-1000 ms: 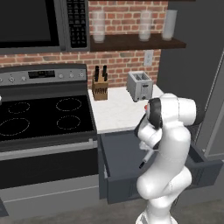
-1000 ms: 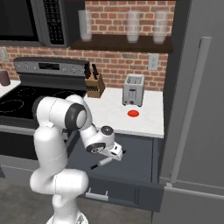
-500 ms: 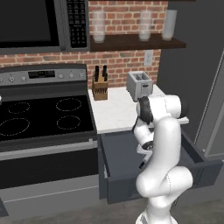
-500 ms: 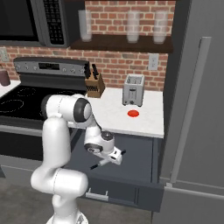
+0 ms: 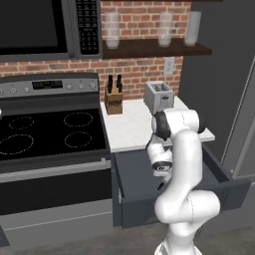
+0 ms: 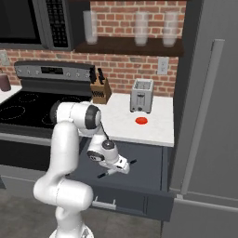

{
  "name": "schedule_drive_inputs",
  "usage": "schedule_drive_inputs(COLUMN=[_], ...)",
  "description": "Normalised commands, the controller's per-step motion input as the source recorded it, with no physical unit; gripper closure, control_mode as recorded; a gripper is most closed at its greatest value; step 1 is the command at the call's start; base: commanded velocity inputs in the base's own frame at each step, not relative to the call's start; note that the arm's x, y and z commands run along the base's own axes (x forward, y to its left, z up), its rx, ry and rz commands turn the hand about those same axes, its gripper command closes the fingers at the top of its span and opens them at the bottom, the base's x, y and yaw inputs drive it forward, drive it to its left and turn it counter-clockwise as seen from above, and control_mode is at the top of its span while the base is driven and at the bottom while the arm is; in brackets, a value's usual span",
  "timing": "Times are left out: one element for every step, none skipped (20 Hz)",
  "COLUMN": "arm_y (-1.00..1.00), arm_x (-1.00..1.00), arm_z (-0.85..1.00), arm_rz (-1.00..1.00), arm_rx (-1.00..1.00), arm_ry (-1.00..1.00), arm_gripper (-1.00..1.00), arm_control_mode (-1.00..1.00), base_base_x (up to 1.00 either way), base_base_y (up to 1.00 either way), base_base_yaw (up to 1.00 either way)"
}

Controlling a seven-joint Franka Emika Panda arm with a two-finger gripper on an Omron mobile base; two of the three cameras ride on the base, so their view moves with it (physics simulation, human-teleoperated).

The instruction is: Pick the rolling pin from the drawer and place it on the counter.

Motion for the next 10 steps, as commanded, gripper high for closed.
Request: schedule_drive_inputs(arm_y=[-0.14, -0.26, -0.4, -0.31, -0.34, -0.22, -0.25, -0.2, -0.21, -0.21], arm_x=[-0.68, -0.7, -0.62, -0.47, -0.35, -0.09, -0.01, 0.0, 0.0, 0.0], arm_z=[0.0, 0.15, 0.36, 0.49, 0.61, 0.8, 0.99, 1.0, 1.0, 1.0], arm_rz=[-0.01, -0.07, -0.17, -0.19, -0.21, -0.25, -0.26, -0.25, -0.27, -0.31], arm_rx=[0.02, 0.07, 0.14, 0.16, 0.19, 0.18, 0.2, 0.2, 0.19, 0.18], arm_ry=[0.01, 0.01, 0.0, 0.0, 0.0, 0.0, -0.03, -0.03, -0.05, -0.1], arm_gripper=[1.0, 1.0, 1.0, 1.0, 1.0, 1.0, 1.0, 1.0, 1.0, 1.0], arm_control_mode=[-1.0, -1.0, -1.0, -1.0, -1.0, -1.0, -1.0, -1.0, -1.0, -1.0], base_base_x=[0.0, 0.0, 0.0, 0.0, 0.0, 0.0, 0.0, 0.0, 0.0, 0.0], base_base_y=[0.0, 0.0, 0.0, 0.0, 0.0, 0.0, 0.0, 0.0, 0.0, 0.0], base_base_yaw=[0.0, 0.0, 0.0, 0.0, 0.0, 0.0, 0.0, 0.0, 0.0, 0.0])
